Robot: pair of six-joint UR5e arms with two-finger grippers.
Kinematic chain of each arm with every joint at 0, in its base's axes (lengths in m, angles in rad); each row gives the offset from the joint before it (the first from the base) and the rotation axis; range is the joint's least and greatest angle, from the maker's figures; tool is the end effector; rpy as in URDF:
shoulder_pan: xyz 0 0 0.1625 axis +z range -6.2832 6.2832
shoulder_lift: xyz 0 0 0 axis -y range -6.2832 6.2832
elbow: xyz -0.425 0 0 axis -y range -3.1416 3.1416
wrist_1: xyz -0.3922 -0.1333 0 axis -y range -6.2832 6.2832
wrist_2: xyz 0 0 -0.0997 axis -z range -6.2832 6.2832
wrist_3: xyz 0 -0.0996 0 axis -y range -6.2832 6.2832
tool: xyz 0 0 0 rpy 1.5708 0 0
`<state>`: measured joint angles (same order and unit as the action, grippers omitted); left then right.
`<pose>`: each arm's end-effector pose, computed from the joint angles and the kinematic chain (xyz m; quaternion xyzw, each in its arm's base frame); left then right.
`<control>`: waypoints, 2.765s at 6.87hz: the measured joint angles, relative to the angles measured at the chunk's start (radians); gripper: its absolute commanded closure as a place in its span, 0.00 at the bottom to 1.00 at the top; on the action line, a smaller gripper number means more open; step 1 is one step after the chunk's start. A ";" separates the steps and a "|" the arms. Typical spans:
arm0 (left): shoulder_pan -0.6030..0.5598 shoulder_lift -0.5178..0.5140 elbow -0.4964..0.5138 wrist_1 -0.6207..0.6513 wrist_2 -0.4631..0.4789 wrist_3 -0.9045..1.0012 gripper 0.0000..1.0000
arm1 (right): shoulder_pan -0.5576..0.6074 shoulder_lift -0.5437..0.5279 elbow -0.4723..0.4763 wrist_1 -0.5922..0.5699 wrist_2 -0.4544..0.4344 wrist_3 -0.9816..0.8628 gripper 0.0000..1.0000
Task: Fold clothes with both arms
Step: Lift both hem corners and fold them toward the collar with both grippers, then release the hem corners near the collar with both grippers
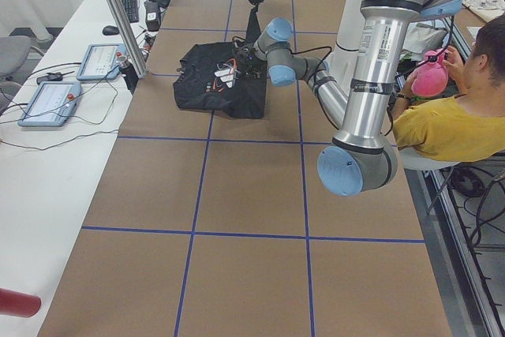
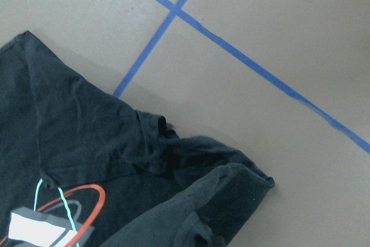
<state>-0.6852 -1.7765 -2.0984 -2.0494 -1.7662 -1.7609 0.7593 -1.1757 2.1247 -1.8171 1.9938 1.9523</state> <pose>0.3187 -0.4076 0.2570 0.0612 0.5692 -0.2964 0.7645 -0.3185 -0.4297 0.2408 -0.1304 -0.3675 0.4349 0.8117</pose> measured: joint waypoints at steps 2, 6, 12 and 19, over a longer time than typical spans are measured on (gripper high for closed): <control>-0.072 -0.014 0.036 0.001 -0.019 0.061 1.00 | 0.065 0.022 -0.062 -0.016 -0.005 -0.097 1.00; -0.136 -0.147 0.219 -0.005 -0.017 0.127 1.00 | 0.115 0.129 -0.259 -0.002 -0.012 -0.201 1.00; -0.178 -0.311 0.626 -0.175 0.008 0.216 1.00 | 0.114 0.274 -0.660 0.289 -0.067 -0.227 1.00; -0.183 -0.379 0.888 -0.393 0.106 0.216 0.08 | 0.113 0.427 -0.948 0.458 -0.190 -0.230 0.00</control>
<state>-0.8686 -2.1560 -1.2108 -2.4421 -1.6601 -1.5449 0.8723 -0.7485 1.1766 -1.3595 1.8035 1.7219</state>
